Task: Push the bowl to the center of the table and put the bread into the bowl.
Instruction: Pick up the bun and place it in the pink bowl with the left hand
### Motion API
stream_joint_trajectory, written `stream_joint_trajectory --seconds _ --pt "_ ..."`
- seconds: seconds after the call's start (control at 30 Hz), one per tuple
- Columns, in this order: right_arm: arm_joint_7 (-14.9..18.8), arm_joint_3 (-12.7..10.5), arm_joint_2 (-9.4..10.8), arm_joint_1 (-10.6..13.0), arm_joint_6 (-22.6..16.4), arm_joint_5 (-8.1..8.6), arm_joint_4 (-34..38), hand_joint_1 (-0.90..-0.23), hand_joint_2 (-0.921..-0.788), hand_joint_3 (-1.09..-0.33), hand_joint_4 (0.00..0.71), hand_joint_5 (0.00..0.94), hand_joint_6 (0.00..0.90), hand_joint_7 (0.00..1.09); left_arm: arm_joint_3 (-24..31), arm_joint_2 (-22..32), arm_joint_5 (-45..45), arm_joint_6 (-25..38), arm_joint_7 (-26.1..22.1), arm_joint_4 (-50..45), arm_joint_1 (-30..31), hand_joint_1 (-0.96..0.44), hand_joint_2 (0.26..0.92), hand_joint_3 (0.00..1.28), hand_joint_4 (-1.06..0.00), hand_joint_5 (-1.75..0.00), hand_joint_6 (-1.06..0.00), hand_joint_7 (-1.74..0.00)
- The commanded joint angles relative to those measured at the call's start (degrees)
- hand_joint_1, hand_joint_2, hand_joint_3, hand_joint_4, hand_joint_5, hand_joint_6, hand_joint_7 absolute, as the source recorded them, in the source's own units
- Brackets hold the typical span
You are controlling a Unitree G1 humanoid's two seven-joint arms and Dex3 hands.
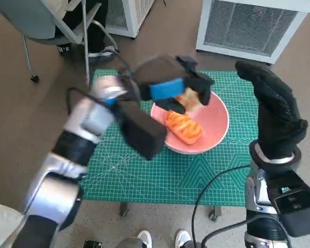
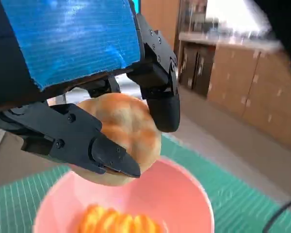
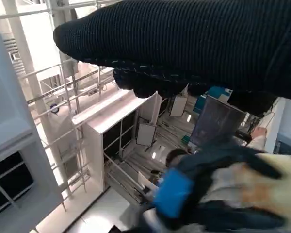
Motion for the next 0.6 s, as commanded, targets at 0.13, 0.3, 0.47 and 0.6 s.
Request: stream_joint_trajectory --seconds 0.13,0.3,0.47,0.6 --pt "-0.81 -1.13 -0.72 1.98 1.87 -0.13 -1.24 -0.475 -0.921 -0.584 0.436 0.004 0.092 0.66 -2.51 -2.43 0.97 5.50 -4.91 3.43 -0.93 -0.12 0.917 0.10 -0.42 -0.29 -0.37 -0.40" --pt "-1.32 -1.31 -0.67 2.50 2.35 -0.76 -2.12 -0.477 -0.921 -0.579 0.436 0.004 0.100 0.66 -3.31 -2.57 1.77 6.46 -5.44 2.68 -0.03 -0.21 0.920 0.06 -0.35 -0.05 -0.35 -0.16" --pt "-1.46 -1.43 -0.71 2.58 2.49 -1.02 -2.41 -0.479 -0.921 -0.577 0.437 0.004 0.105 0.65 -2.50 -1.42 1.47 4.45 -3.66 0.63 1.74 -0.27 0.921 0.05 -0.24 -0.01 -0.34 -0.09" --pt "-1.70 -1.55 -0.84 2.54 2.25 -1.37 -2.35 -0.481 -0.921 -0.574 0.436 0.003 0.099 0.65 -0.49 -0.90 -1.34 2.58 -3.88 0.05 2.92 -0.29 0.921 0.04 -0.19 0.00 -0.32 -0.06"
